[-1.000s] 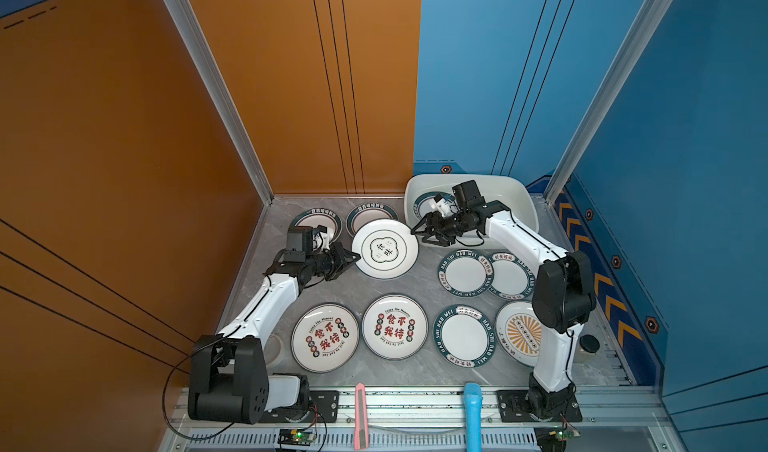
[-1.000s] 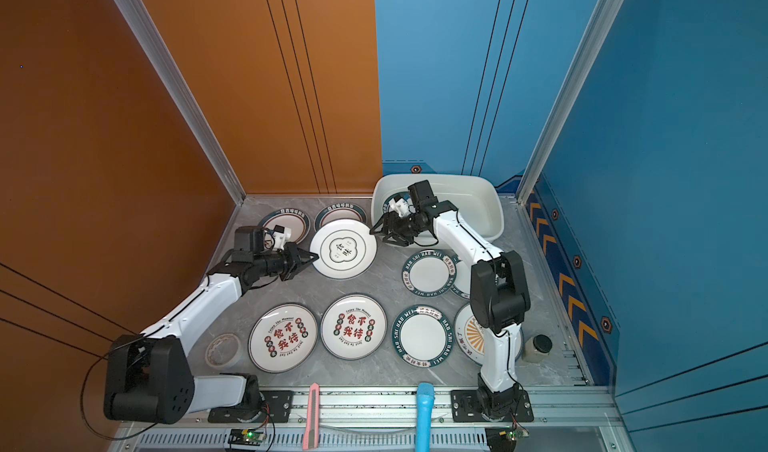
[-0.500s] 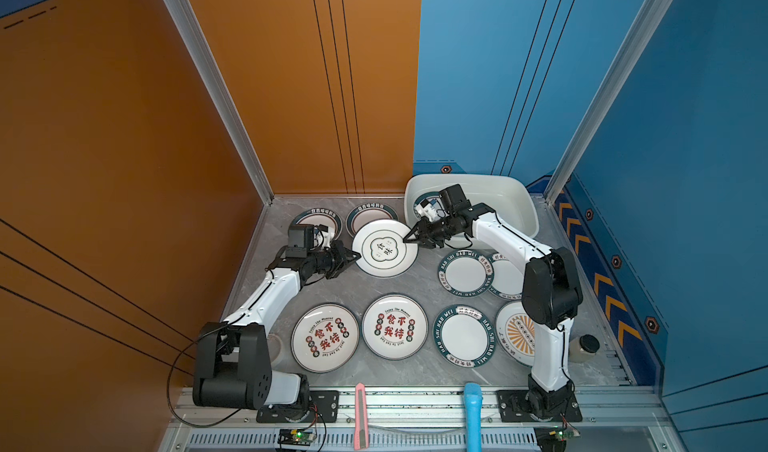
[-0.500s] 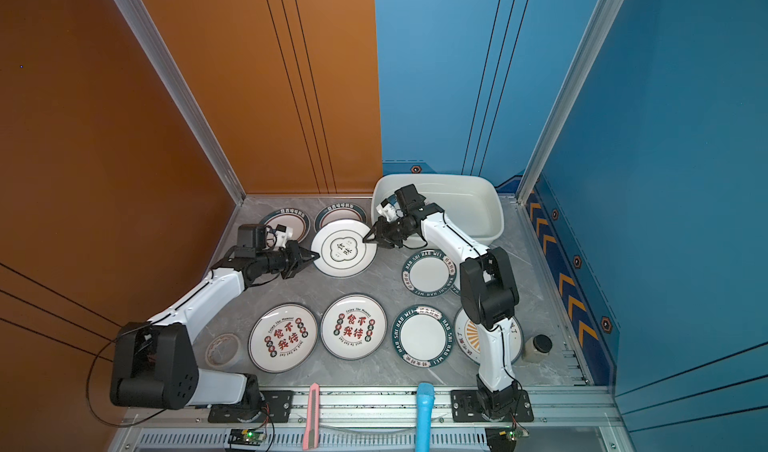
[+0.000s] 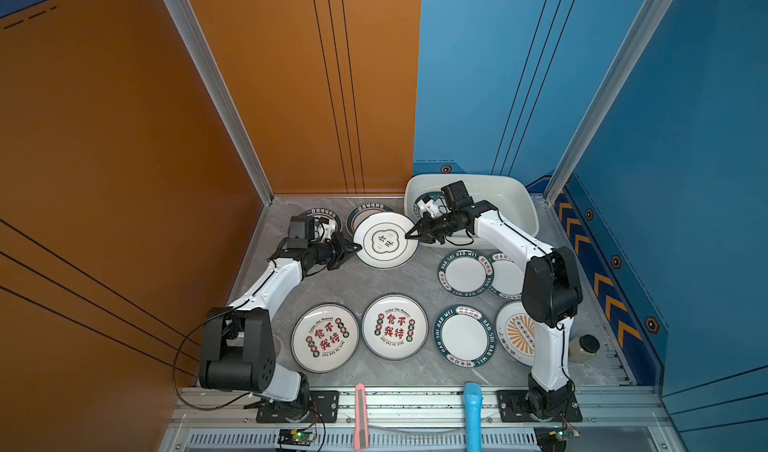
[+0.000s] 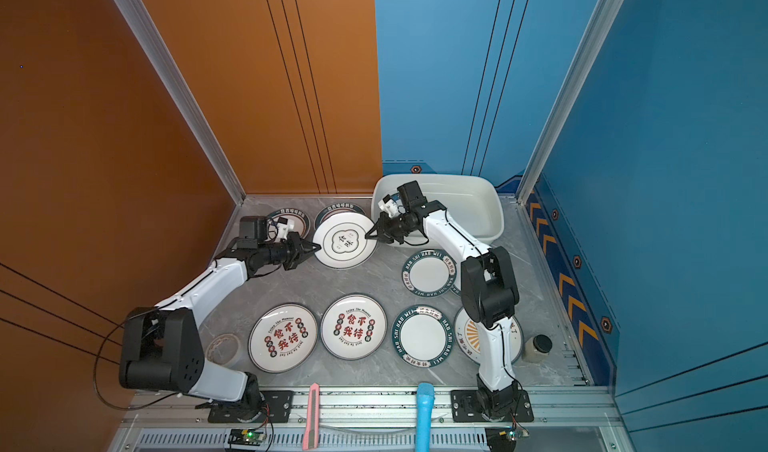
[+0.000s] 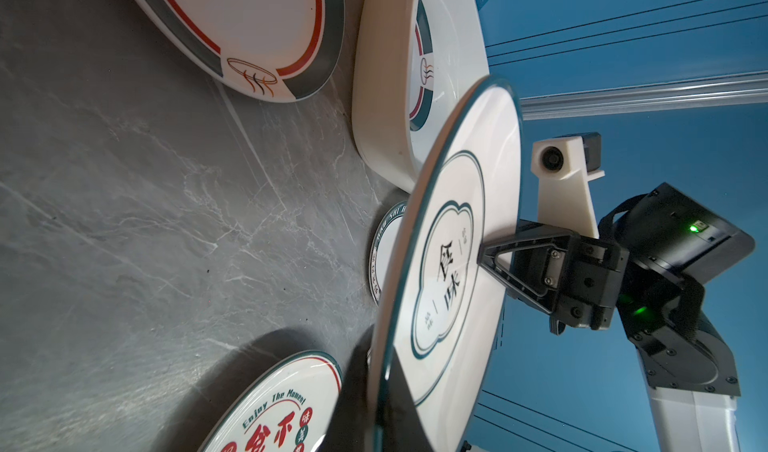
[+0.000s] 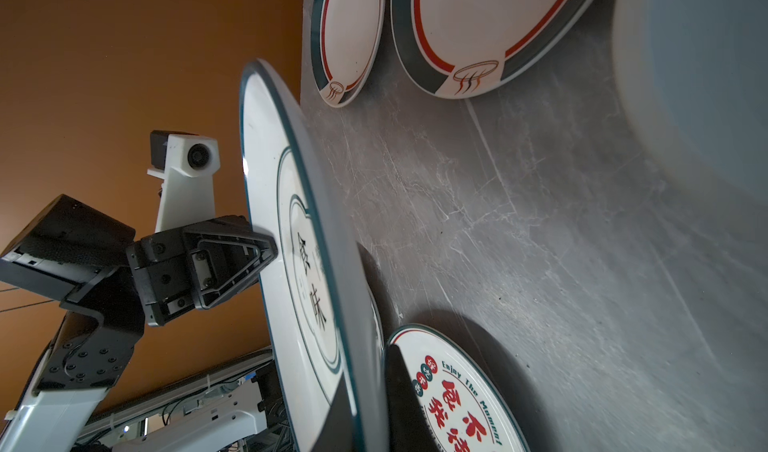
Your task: Place the plates into the plastic bin on the countertop
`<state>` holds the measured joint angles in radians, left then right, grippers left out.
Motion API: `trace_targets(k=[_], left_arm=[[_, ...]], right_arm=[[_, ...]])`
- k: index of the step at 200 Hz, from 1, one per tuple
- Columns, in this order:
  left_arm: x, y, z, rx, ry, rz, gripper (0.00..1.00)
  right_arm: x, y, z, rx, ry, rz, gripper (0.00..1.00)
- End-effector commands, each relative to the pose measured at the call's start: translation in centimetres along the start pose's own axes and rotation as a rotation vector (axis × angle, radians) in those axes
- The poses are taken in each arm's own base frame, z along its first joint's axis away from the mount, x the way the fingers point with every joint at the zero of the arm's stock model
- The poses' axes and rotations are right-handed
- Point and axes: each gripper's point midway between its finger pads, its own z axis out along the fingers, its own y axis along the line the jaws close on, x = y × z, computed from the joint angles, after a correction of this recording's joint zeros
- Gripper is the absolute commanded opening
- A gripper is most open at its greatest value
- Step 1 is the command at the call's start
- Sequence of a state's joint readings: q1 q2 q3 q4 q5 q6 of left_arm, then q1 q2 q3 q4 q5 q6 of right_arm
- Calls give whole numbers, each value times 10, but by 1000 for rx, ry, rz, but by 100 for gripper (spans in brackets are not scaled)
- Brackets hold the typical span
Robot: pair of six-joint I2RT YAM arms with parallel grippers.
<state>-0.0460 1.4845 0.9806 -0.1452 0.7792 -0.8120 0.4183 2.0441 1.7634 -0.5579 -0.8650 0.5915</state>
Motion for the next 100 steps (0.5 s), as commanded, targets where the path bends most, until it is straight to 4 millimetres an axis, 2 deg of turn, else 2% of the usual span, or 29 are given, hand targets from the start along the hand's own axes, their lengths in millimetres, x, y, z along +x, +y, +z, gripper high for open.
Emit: trace_targets(k=[1, 14, 17, 25, 45, 82, 92, 100], left_arm=[[-11, -20, 1, 41, -23, 68, 1], [-11, -20, 1, 43, -23, 68, 5], [-11, -20, 2, 42, -22, 68, 7], [-11, -20, 1, 43, -24, 68, 11], [-12, -21, 1, 43, -26, 71, 29], [-12, -23, -2, 48, -30, 95, 55], [-13, -24, -4, 47, -37, 104, 76], [-14, -24, -6, 41, -47, 110, 100]], right_arm=[[-3, 0, 4, 13, -2, -4, 0], [-9, -5, 0, 35, -29, 3, 0], [-16, 2, -4, 29, -47, -10, 0], [-22, 1, -8, 38, -69, -8, 0], [-38, -1, -19, 59, -122, 5, 0], [-71, -5, -50, 97, -244, 37, 0], [-80, -10, -60, 109, -275, 53, 0], [-86, -15, -68, 121, -302, 68, 0]])
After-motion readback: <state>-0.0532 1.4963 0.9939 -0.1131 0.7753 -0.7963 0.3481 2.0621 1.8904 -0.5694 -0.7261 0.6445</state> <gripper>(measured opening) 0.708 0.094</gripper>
